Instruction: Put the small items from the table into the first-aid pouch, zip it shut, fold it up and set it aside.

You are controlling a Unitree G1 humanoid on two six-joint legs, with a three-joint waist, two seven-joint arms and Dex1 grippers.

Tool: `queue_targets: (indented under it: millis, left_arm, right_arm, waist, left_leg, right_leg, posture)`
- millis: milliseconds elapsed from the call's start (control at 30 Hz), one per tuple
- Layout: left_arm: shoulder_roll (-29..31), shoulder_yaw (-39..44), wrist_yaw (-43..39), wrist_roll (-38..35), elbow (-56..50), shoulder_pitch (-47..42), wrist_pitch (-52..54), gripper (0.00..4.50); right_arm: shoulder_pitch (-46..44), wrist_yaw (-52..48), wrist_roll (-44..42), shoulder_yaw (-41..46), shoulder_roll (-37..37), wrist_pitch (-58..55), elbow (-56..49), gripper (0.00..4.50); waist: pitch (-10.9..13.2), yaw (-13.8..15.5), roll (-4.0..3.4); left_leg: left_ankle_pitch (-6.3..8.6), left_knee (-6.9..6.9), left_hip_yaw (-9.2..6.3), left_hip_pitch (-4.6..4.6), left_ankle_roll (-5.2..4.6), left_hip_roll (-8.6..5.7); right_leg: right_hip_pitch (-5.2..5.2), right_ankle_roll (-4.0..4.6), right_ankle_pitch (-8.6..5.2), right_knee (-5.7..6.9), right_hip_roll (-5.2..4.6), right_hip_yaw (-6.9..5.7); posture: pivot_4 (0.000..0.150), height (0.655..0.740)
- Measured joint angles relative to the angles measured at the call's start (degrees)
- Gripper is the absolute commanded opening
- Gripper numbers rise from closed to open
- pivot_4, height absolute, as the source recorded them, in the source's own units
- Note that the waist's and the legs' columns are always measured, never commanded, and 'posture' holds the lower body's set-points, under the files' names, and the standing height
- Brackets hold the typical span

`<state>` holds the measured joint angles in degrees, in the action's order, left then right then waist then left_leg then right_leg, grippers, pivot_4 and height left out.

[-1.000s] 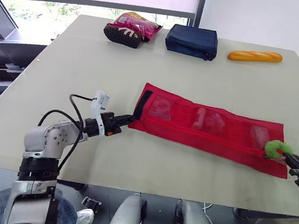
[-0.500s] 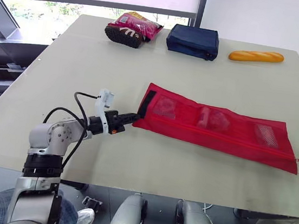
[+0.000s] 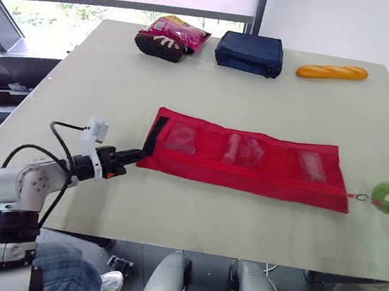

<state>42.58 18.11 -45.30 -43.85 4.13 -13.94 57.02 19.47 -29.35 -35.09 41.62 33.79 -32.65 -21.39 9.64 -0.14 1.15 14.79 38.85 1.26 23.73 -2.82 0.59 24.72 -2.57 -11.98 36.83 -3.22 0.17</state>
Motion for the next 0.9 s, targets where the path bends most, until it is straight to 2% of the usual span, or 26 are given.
queue_targets:
  millis: [200, 367, 467, 600, 767, 867, 900]
  left_arm:
    - [0.3, 1.2, 0.0, 0.1, 0.8, 1.3, -0.6, 0.00]
    - [1.5, 2.1, -0.7, 1.2, 1.9, 2.1, -1.4, 0.00]
    - [1.8, 2.1, -0.9, 2.0, 3.2, 1.6, -2.0, 0.00]
    - [2.1, 2.0, -0.8, 3.9, 4.5, 0.8, -4.1, 1.39]
    - [4.4, 1.3, -3.0, 7.5, 5.5, 0.8, -8.6, 3.71]
    - [6.5, 0.9, -7.8, 8.8, 5.6, 0.4, -12.6, 4.30]
    - [7.0, 0.9, -9.1, 8.8, 5.4, -0.1, -13.4, 4.30]
  right_arm:
    - [5.4, -3.9, -8.2, 0.1, 0.0, -4.5, -6.0, 4.47]
    - [5.0, -2.2, -8.6, 0.1, -0.4, -4.6, -5.7, 4.47]
    - [4.6, -1.6, -11.8, 0.1, -1.3, -5.4, -6.4, 4.47]
    - [6.2, 0.5, -18.8, -2.0, -3.6, -9.1, -12.6, 4.50]
    - [7.4, 6.9, -20.6, -10.7, -8.0, -12.0, -17.7, 4.50]
    - [6.4, 11.9, -19.6, -13.9, -9.7, -12.3, -18.4, 4.50]
    - [6.4, 12.9, -19.3, -14.8, -9.9, -12.5, -18.3, 4.50]
  waist:
    - [0.0, 0.0, 0.00]
    - [0.0, -0.4, 0.00]
    - [0.0, -0.4, 0.00]
    - [0.0, -0.4, 0.00]
    - [0.0, -0.3, 0.00]
    - [0.0, -0.2, 0.15]
    - [0.0, -0.1, 0.15]
  left_leg:
    - [0.01, 0.02, -0.01, 0.01, 0.01, 0.00]
    - [0.00, 0.02, 0.04, -0.01, 0.01, 0.00]
    - [0.00, 0.02, -0.02, -0.02, 0.01, 0.01]
    - [0.01, 0.00, -0.09, 0.01, 0.01, 0.04]
    - [0.01, 0.00, 0.05, 0.03, 0.01, 0.00]
    - [0.01, 0.00, 0.05, 0.04, 0.02, 0.01]
    - [0.01, 0.00, 0.04, 0.06, 0.02, 0.01]
  right_leg:
    - [0.00, 0.03, 0.01, 0.00, -0.33, -0.08]
    - [0.01, 0.02, 0.02, 0.00, -0.58, -0.37]
    - [0.00, 0.03, 0.02, 0.00, -0.60, -0.49]
    - [0.01, 0.21, 0.12, 0.01, -0.60, -0.56]
    - [0.03, 0.21, 0.13, -0.03, -0.94, -0.71]
    - [0.04, 0.22, 0.13, -0.07, -1.09, -0.85]
    - [0.06, 0.23, 0.14, -0.07, -1.22, -0.92]
  posture:
    - [0.150, 0.7164]
    - [0.150, 0.7164]
    - [0.150, 0.7164]
    - [0.150, 0.7164]
    - [0.150, 0.7164]
    - [0.150, 0.7164]
    - [0.150, 0.7164]
